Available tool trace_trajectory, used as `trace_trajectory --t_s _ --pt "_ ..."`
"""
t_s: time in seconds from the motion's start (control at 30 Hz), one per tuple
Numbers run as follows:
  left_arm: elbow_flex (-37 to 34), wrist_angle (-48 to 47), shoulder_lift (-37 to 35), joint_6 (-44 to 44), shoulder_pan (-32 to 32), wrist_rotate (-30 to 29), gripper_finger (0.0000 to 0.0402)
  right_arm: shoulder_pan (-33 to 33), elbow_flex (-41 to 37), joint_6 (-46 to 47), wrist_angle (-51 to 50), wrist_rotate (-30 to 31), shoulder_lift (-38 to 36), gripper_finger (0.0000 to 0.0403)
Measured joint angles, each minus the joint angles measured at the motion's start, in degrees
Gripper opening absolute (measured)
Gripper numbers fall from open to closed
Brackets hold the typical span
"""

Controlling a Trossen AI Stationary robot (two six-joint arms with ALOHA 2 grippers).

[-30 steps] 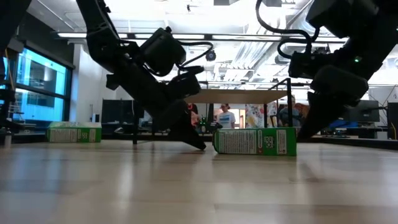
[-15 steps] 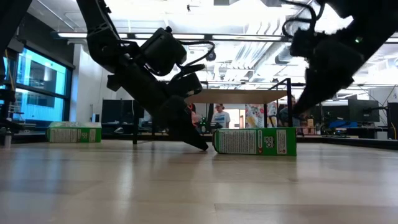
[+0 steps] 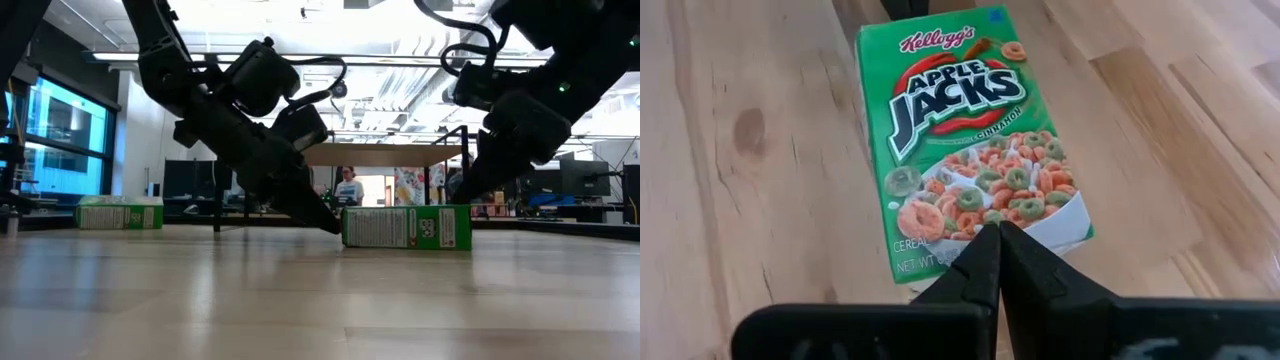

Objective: Stack cereal on shelf
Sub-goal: Move the right green cereal box on the shelf

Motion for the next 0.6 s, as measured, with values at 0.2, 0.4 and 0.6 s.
trace_trajectory --t_s 0.2,0.4,0.6 --pt "0.0 1.6 0.0 0.7 0.1 -0.2 0.0 0.0 0.0 0.5 0.1 0.4 0.5 0.0" --pt "-0.1 5.1 0.0 0.5 0.0 1.2 0.0 0.0 0.0 0.5 -0.3 0.4 0.5 0.0" --pt "-0.1 6.6 0.0 0.0 -0.4 1.4 0.0 0.0 0.0 0.5 -1.0 0.2 0.5 0.0"
